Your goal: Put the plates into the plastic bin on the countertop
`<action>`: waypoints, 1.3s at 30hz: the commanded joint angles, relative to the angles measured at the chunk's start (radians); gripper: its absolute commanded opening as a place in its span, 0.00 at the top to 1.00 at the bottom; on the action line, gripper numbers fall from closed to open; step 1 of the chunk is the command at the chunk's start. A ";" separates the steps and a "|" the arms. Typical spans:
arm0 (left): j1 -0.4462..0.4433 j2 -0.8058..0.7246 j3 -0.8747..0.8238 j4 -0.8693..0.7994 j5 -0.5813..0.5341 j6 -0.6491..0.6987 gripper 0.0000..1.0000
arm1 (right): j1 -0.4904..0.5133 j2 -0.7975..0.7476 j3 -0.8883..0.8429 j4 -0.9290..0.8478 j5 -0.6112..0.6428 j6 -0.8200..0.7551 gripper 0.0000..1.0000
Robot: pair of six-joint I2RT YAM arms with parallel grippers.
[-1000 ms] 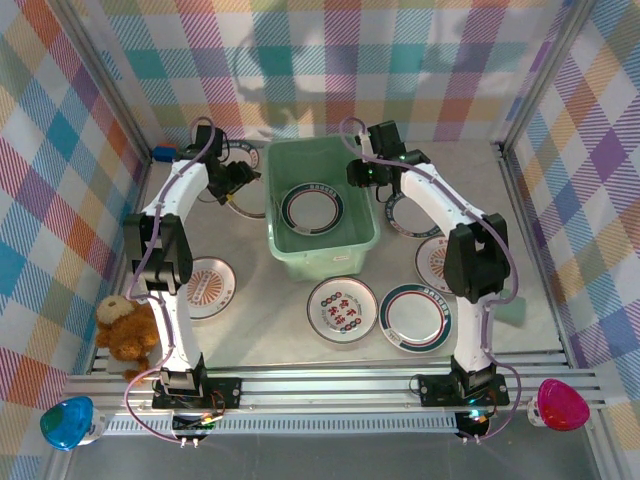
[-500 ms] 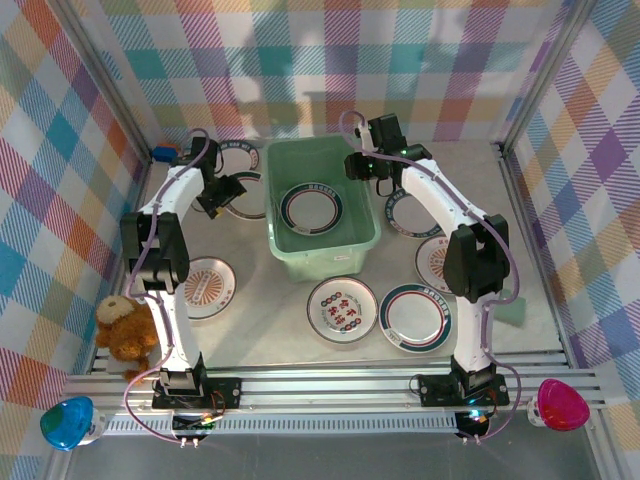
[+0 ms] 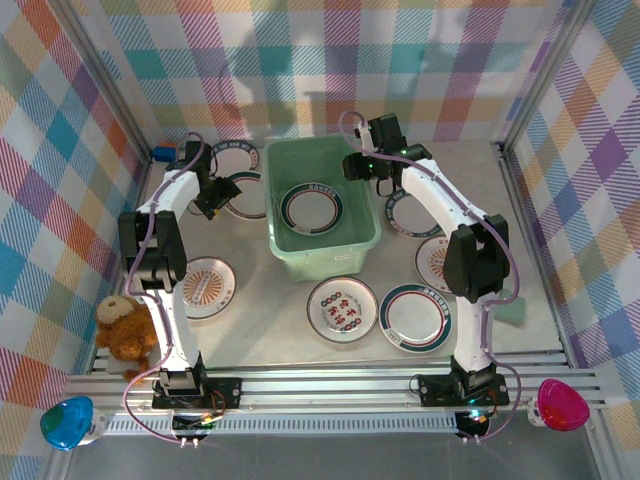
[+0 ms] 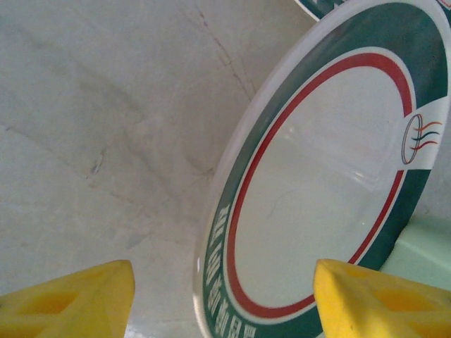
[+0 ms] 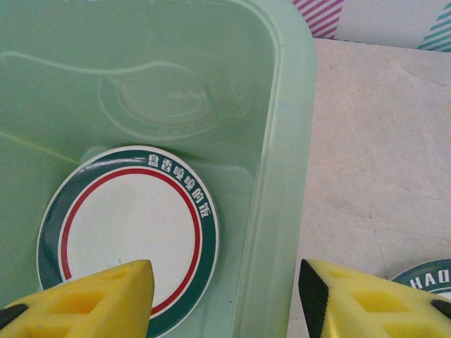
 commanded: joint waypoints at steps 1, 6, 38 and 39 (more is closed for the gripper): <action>0.009 0.045 0.011 0.030 0.028 0.010 0.37 | 0.004 -0.027 0.032 -0.001 -0.020 0.016 0.42; 0.014 0.047 -0.021 0.072 0.038 0.013 0.50 | 0.004 -0.025 0.025 -0.006 -0.025 0.022 0.43; 0.034 -0.213 -0.074 0.174 0.023 0.056 0.96 | 0.008 -0.255 -0.103 0.038 0.122 0.131 0.18; 0.034 -0.234 -0.084 0.176 0.016 0.058 0.96 | 0.008 -0.275 -0.111 0.034 0.124 0.135 0.17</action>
